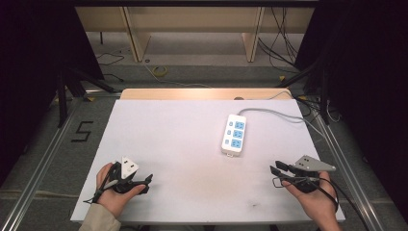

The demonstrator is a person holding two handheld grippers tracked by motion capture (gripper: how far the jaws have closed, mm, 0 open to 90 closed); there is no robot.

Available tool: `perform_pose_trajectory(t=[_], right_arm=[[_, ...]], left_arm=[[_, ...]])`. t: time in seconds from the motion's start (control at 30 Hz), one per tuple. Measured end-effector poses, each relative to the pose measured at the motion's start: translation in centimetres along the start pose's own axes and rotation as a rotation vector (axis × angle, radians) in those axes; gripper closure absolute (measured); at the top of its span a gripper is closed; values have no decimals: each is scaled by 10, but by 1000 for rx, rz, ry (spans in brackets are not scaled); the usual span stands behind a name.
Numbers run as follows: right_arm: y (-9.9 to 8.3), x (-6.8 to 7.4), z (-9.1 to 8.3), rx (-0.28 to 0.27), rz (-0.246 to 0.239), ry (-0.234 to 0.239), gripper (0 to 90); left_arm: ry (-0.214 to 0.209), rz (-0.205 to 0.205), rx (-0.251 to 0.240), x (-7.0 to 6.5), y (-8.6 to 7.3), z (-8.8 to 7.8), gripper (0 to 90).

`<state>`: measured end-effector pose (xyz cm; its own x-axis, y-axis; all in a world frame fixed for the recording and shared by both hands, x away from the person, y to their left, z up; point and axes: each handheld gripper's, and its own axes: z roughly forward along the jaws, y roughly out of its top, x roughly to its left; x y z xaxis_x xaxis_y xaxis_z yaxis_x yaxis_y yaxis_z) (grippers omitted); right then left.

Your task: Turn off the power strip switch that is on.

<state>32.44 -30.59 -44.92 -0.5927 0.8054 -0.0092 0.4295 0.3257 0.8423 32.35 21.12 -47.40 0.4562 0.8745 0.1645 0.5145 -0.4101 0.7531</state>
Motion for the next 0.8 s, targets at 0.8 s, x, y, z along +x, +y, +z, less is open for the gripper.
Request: perform_pose_trajectory(t=[0.8], right_arm=[[18, 2, 6, 57, -32, -18, 900]], left_arm=[[-2, 3, -5, -1, 1, 3, 157]])
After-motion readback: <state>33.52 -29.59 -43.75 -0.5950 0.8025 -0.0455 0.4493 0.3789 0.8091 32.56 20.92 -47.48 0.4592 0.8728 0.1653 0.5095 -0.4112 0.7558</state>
